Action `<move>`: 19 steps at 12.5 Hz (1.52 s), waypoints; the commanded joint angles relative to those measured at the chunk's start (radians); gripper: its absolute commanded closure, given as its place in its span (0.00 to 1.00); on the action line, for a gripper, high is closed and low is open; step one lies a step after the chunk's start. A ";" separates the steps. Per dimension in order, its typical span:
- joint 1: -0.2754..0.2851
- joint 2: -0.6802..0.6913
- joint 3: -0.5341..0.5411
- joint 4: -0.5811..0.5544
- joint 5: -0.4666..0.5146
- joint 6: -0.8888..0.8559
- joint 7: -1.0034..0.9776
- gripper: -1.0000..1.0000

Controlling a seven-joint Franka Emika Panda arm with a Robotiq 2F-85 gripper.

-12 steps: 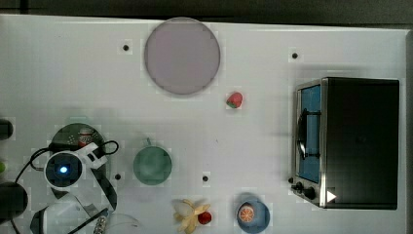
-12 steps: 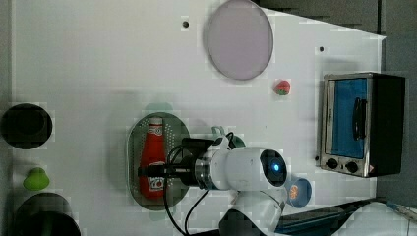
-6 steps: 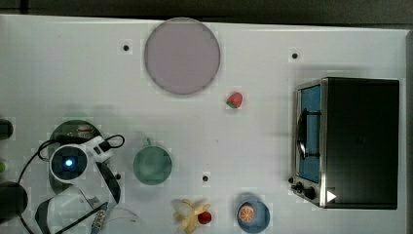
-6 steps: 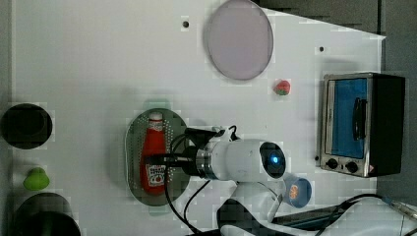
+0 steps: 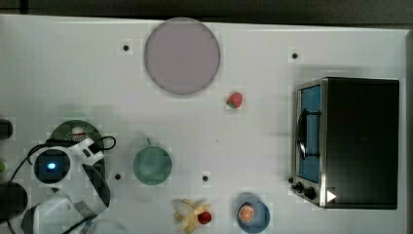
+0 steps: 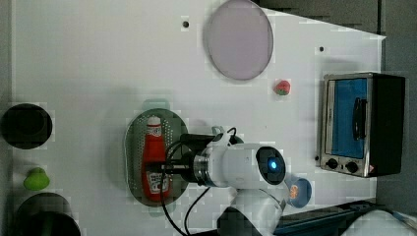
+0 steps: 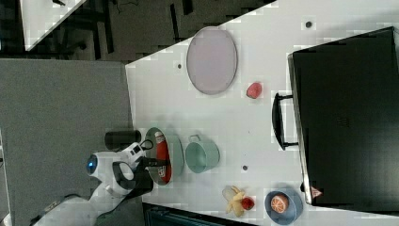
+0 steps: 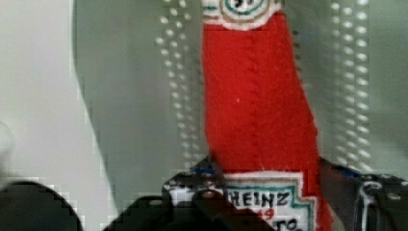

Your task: Pick ketchup from strainer and place it on the table

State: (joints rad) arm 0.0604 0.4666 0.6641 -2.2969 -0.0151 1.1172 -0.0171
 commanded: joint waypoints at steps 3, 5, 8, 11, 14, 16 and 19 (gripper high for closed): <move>-0.024 -0.275 0.007 0.113 0.106 -0.268 0.062 0.41; -0.053 -0.333 -0.036 0.182 0.131 -0.425 0.059 0.41; -0.091 -0.377 -0.131 0.262 0.129 -0.595 -0.033 0.41; -0.121 -0.399 -0.261 0.284 0.115 -0.625 -0.187 0.41; -0.137 -0.404 -0.398 0.276 0.014 -0.630 -0.356 0.41; -0.138 -0.404 -0.473 0.266 -0.020 -0.631 -0.391 0.41; -0.139 -0.404 -0.548 0.192 -0.020 -0.623 -0.407 0.41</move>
State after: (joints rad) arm -0.1104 0.0710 0.0878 -2.0996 -0.0198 0.5049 -0.3508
